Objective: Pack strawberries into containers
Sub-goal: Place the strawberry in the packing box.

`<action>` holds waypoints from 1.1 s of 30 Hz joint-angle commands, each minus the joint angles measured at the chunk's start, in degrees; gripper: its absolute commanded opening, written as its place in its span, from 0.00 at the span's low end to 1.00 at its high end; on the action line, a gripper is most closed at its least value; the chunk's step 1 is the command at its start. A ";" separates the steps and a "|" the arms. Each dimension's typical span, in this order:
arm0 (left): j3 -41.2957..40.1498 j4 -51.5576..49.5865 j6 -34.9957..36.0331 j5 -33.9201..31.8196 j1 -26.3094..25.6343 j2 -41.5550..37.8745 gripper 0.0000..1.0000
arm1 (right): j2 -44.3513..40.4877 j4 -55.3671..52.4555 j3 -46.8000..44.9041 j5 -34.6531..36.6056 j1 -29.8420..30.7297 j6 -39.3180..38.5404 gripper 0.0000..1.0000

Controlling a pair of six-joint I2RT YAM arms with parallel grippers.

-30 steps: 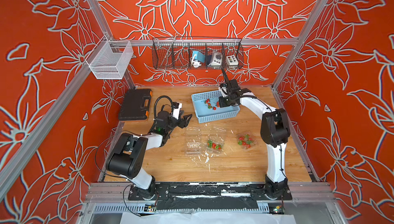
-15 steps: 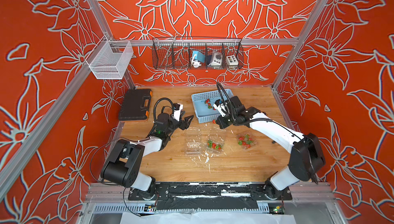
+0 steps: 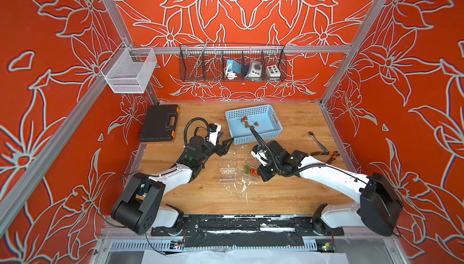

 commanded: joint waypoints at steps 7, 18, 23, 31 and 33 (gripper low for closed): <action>2.66 -4.19 0.99 -3.52 -3.89 -2.23 0.70 | -2.10 2.43 -4.84 4.21 4.95 3.95 0.00; 4.81 -8.51 1.36 -3.81 -8.10 0.64 0.71 | -5.41 0.16 -7.24 9.89 6.44 5.31 0.31; 3.72 -8.38 -0.17 -4.06 -8.14 1.87 0.71 | -5.73 -0.92 -7.97 13.09 6.43 6.54 0.33; 4.49 -10.11 0.86 -3.48 -7.82 3.30 0.74 | -12.59 -4.17 -8.08 15.46 6.34 9.24 0.34; 6.08 -12.56 2.29 -0.24 -7.21 4.36 0.75 | -15.96 -4.66 -8.76 15.51 6.18 10.18 0.36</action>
